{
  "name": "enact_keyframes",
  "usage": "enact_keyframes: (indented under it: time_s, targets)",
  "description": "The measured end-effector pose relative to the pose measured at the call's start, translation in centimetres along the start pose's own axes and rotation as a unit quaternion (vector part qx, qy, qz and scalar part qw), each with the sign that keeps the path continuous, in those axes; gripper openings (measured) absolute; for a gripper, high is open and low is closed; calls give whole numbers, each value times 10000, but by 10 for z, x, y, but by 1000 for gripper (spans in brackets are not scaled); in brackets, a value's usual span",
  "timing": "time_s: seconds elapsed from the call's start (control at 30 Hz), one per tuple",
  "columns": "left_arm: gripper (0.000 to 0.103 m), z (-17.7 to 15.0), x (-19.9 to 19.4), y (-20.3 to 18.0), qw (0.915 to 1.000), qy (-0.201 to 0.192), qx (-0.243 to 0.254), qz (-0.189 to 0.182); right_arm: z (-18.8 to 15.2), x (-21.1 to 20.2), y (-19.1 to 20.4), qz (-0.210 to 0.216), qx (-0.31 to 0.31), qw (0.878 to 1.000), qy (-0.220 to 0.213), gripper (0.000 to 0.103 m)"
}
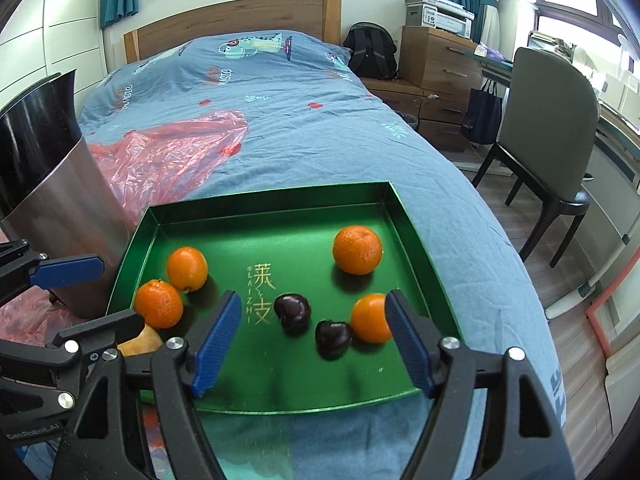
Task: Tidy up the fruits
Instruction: 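Lower both oranges into the green tray and open both tools, then lift both open tools away from the tray toward the two red apples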
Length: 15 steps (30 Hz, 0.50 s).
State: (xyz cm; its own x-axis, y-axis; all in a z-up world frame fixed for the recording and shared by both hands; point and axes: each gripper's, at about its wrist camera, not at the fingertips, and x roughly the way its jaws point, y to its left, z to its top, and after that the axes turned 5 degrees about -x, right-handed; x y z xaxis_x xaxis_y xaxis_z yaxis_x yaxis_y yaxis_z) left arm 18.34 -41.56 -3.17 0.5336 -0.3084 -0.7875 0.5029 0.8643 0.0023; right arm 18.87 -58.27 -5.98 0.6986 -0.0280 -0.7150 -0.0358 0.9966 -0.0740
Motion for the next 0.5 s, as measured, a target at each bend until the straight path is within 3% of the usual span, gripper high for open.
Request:
enact_keyframes:
  time_s: [0.5]
  targets:
    - [51,-54,-81,41,9983,-428,-184,362,-39,-69,71,676,-116,9973,-261,103]
